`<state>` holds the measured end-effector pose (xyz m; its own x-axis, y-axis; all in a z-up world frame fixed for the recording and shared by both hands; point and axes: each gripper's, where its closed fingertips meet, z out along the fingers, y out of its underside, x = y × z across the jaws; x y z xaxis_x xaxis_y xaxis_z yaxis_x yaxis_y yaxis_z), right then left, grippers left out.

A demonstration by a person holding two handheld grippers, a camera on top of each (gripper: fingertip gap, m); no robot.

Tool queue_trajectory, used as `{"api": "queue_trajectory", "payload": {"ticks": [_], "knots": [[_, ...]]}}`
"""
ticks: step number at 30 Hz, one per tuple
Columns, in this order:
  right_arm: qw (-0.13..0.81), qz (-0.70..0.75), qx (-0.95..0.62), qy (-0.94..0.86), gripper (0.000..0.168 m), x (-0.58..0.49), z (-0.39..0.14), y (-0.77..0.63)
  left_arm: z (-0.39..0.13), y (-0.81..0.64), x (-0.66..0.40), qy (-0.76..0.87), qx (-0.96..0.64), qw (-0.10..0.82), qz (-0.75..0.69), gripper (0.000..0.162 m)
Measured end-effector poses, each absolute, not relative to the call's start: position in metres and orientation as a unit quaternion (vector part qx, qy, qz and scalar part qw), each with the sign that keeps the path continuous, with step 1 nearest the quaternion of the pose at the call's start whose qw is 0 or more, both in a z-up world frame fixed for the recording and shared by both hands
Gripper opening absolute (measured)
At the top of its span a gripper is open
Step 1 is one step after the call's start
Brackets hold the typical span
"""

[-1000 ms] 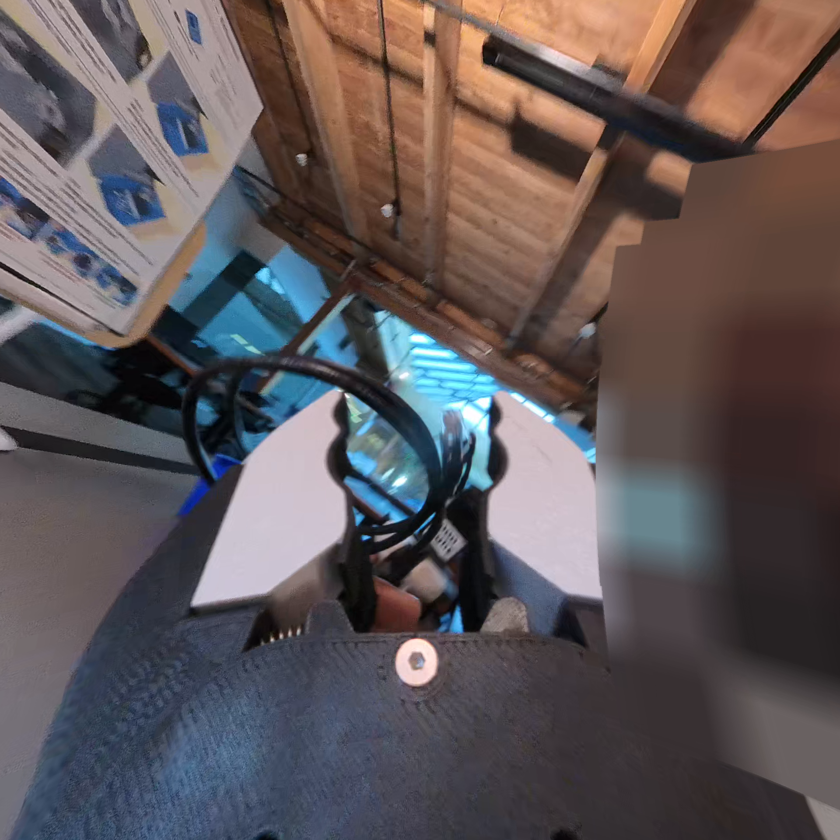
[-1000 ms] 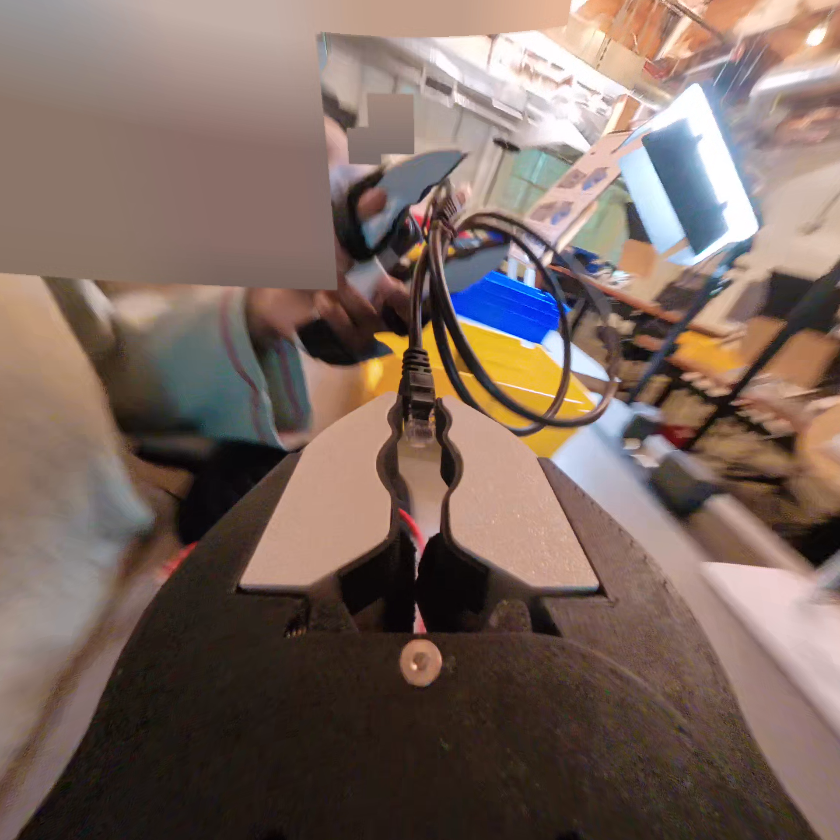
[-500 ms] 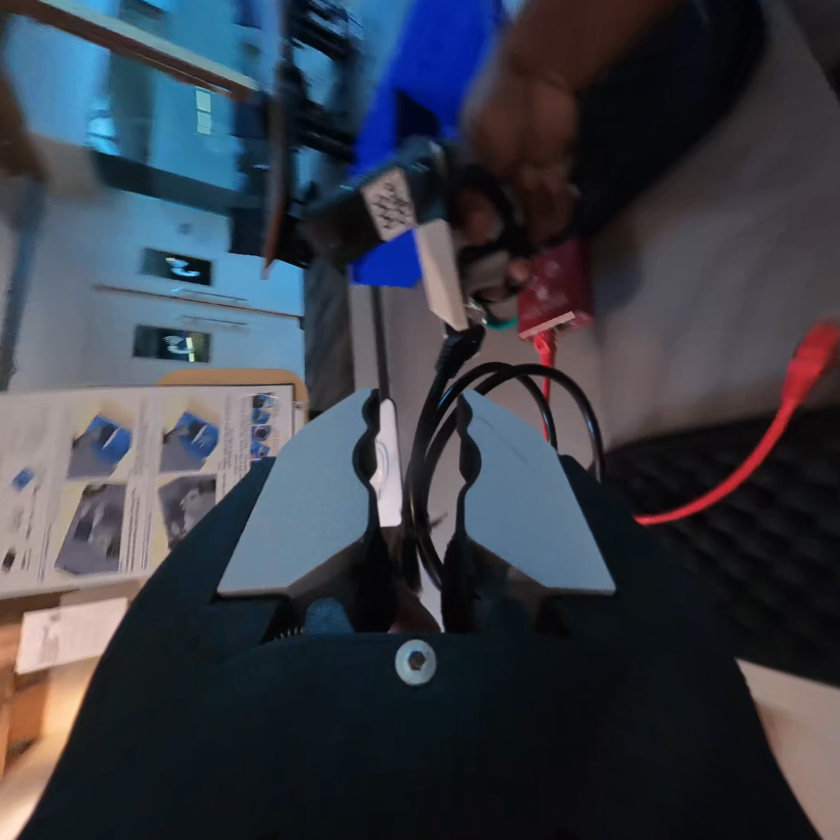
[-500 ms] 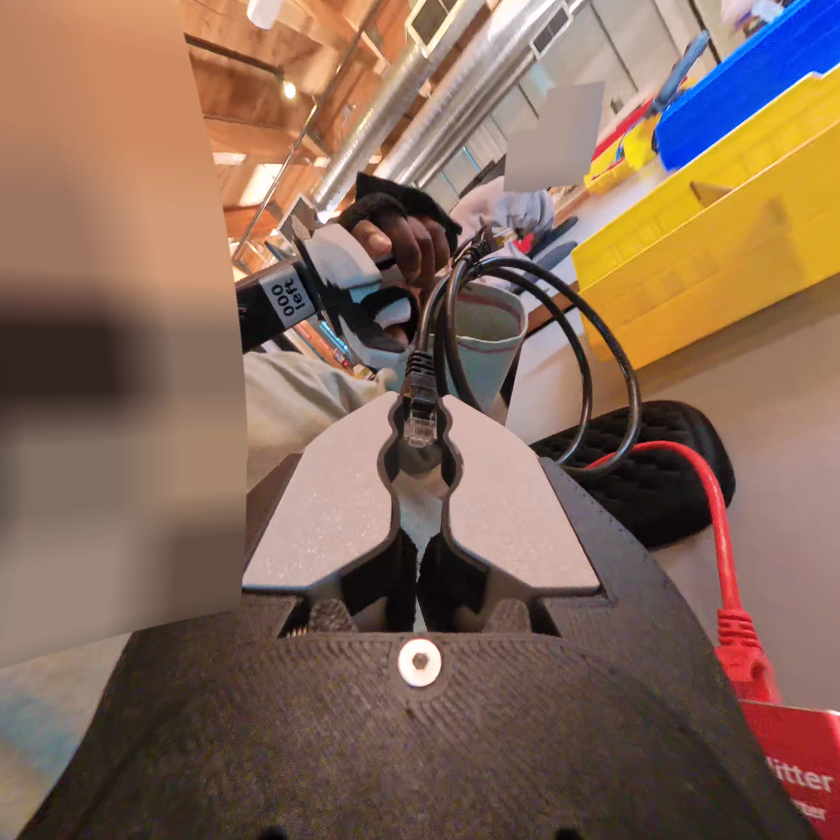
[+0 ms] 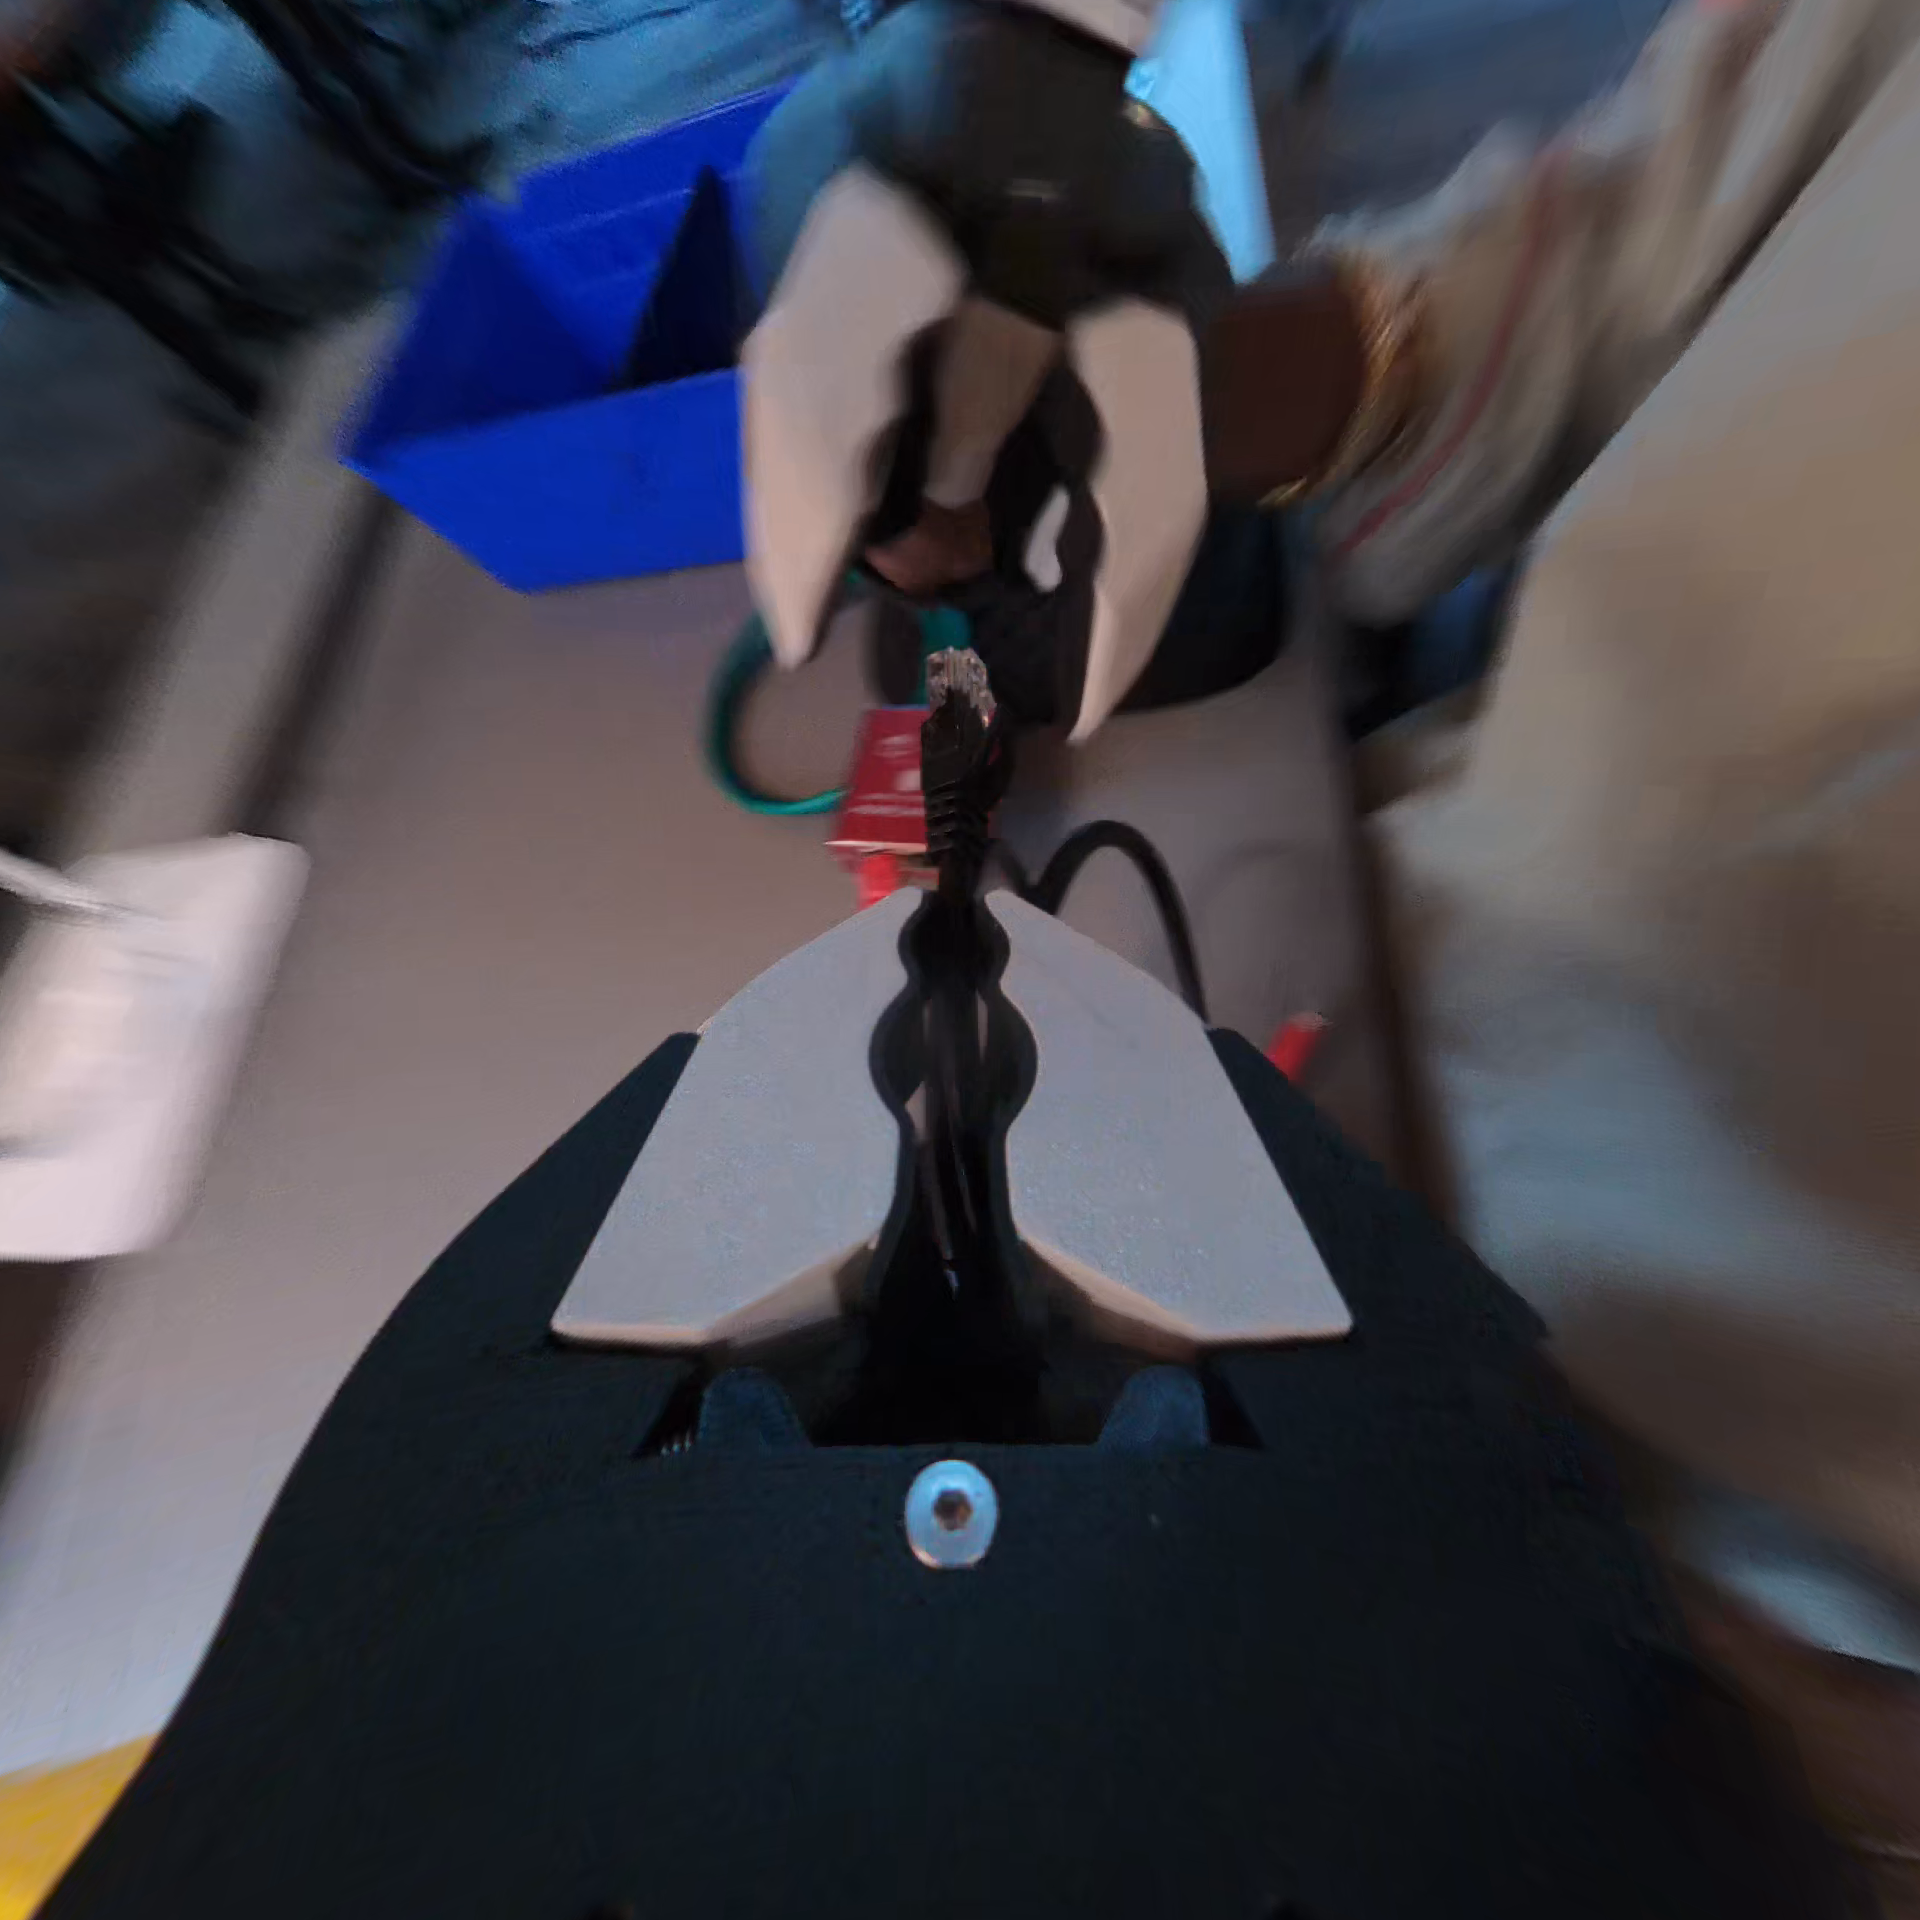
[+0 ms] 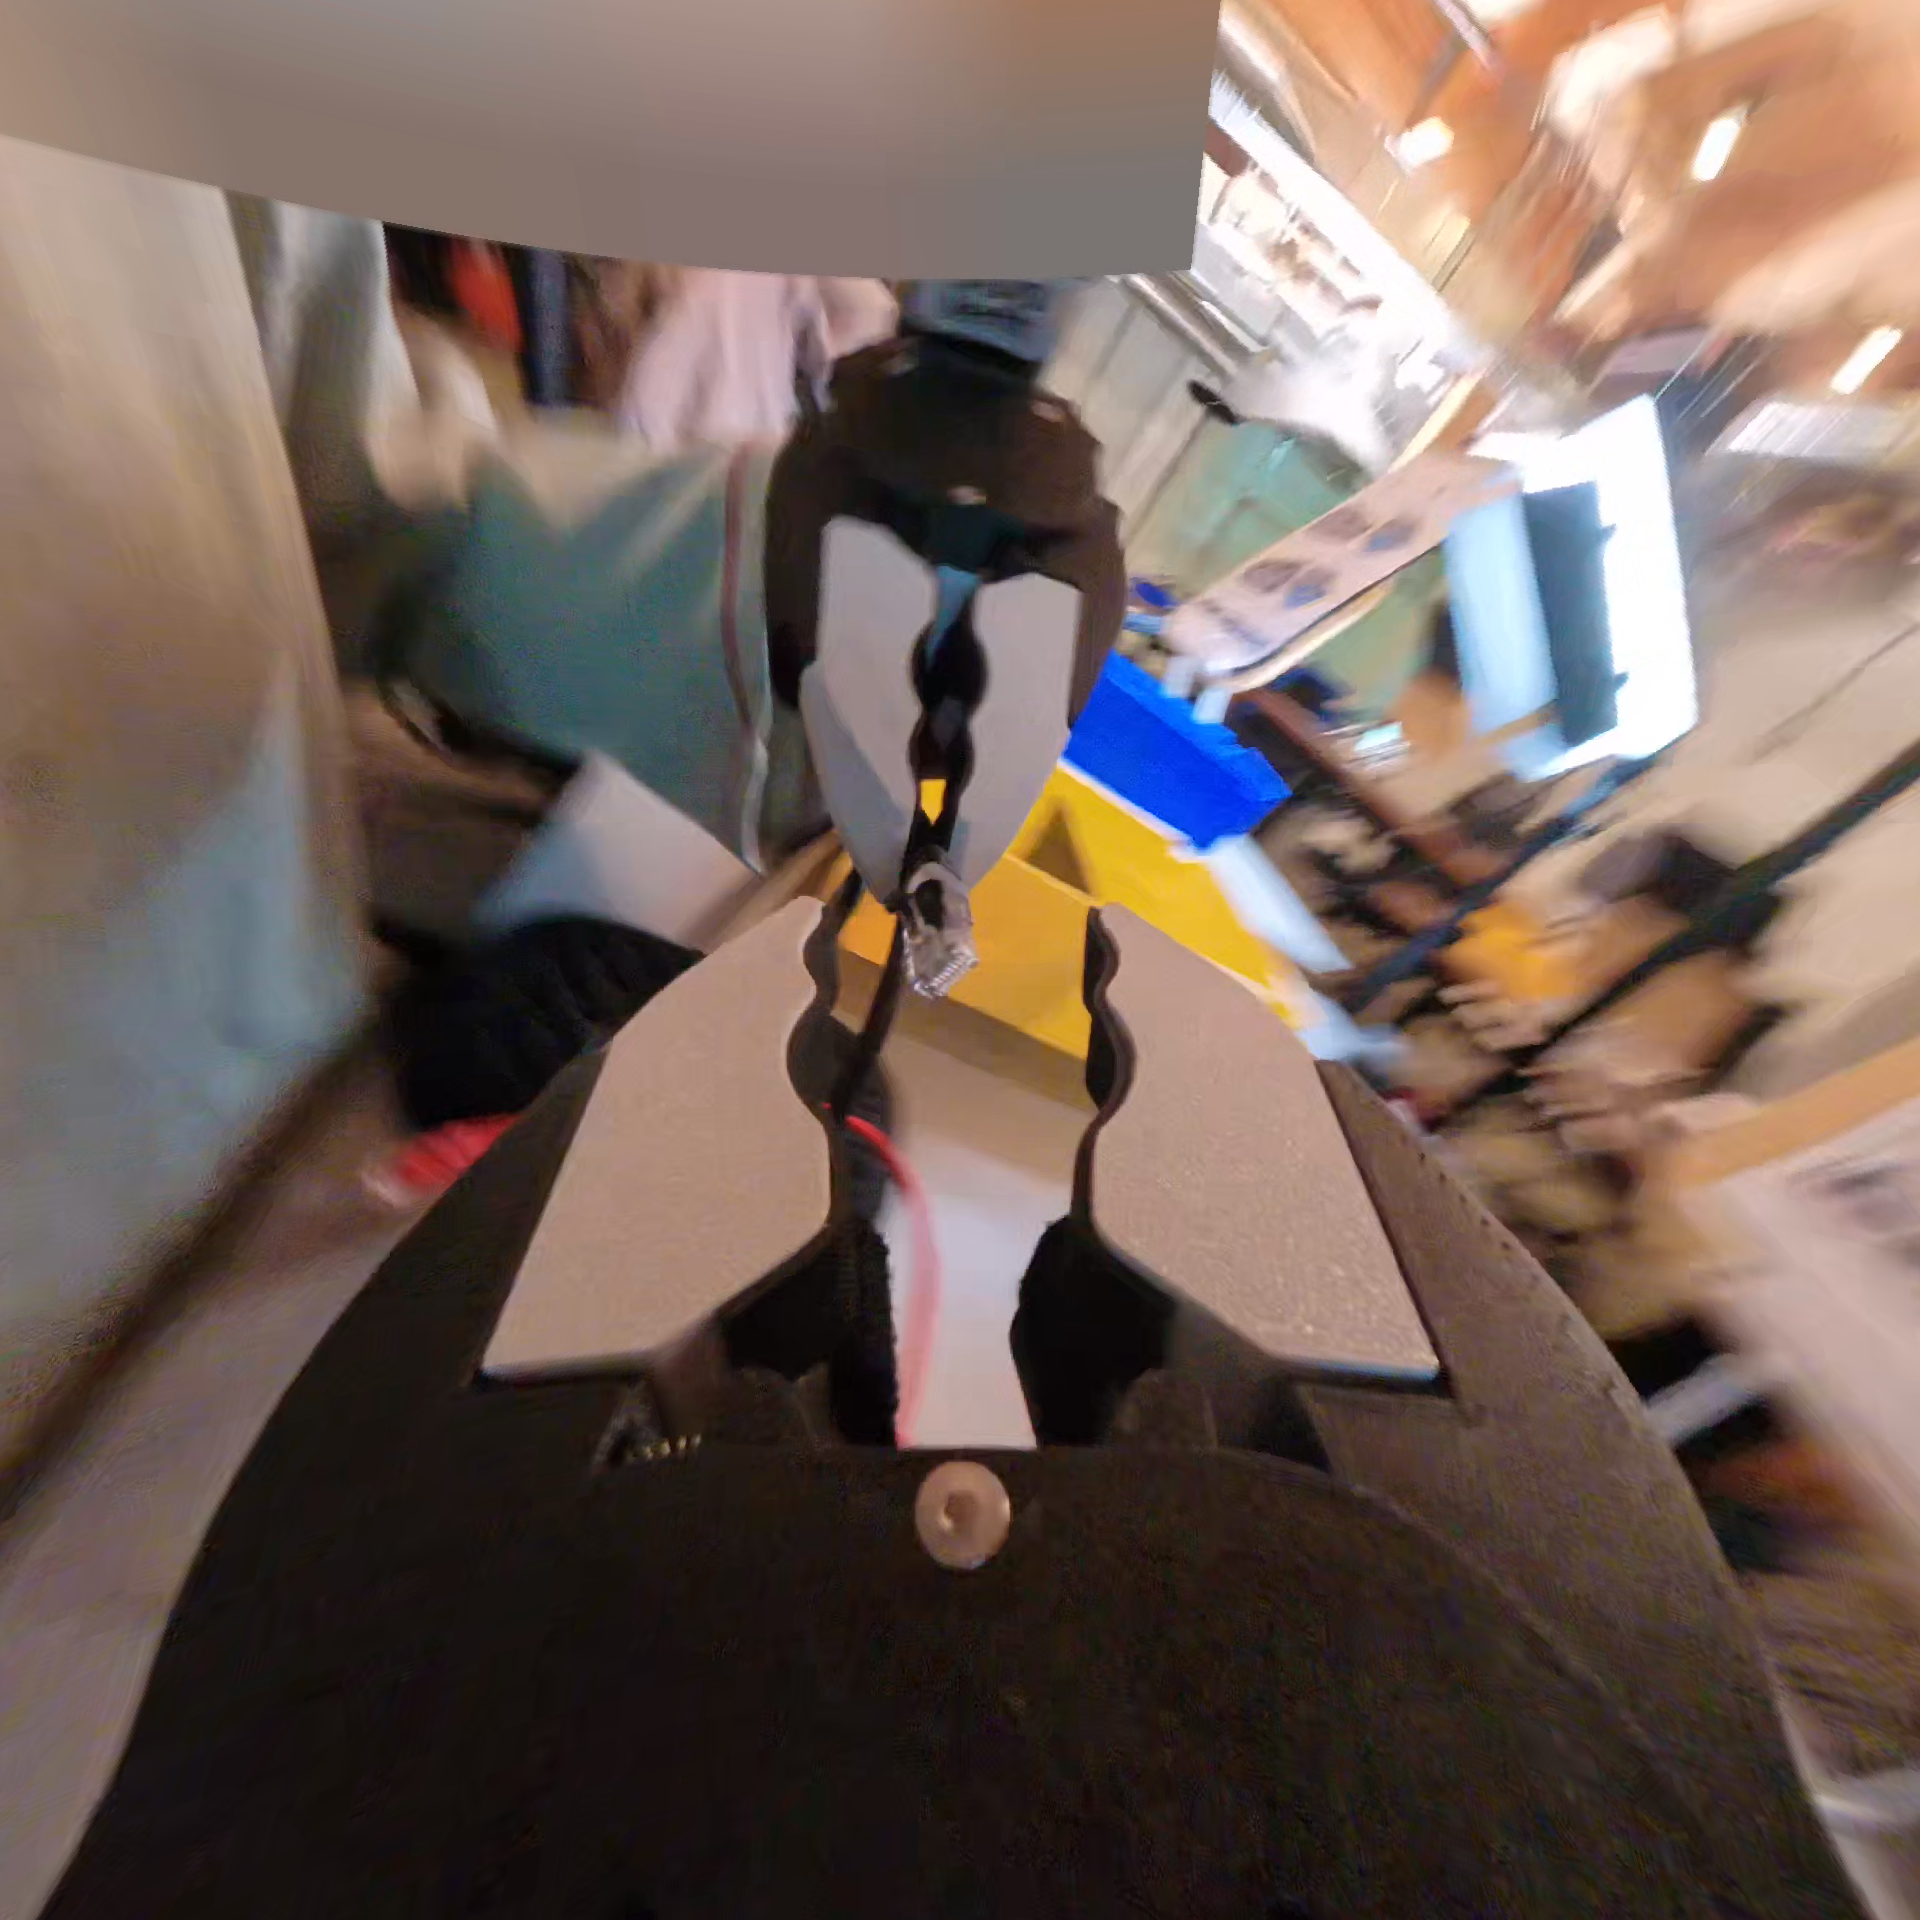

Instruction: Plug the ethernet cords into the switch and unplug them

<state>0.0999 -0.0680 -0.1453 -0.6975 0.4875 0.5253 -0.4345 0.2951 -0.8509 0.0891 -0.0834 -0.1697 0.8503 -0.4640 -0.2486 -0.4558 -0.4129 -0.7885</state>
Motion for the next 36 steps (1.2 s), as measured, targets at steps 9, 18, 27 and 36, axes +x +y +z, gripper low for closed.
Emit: {"api": "queue_trajectory", "payload": {"ticks": [9, 18, 27, 36], "knots": [[0.476, 0.435, 0.100, -0.758, 0.013, 0.107, -0.158, -0.086, -0.176, -0.092, 0.109, 0.236, -0.835, 0.456, -0.198, 0.005], [0.280, 0.629, -0.064, -0.722, 0.012, 0.102, -0.161, -0.077, -0.160, -0.078, 0.098, 0.299, -0.765, 0.570, 0.017, 0.032], [0.214, 0.699, -0.089, -0.677, 0.012, 0.107, -0.159, -0.082, -0.177, -0.074, 0.104, 0.263, -0.766, 0.587, -0.003, 0.014], [0.224, 0.706, -0.085, -0.666, 0.012, 0.111, -0.164, -0.080, -0.178, -0.076, 0.110, 0.220, -0.747, 0.622, -0.078, 0.009]]}}
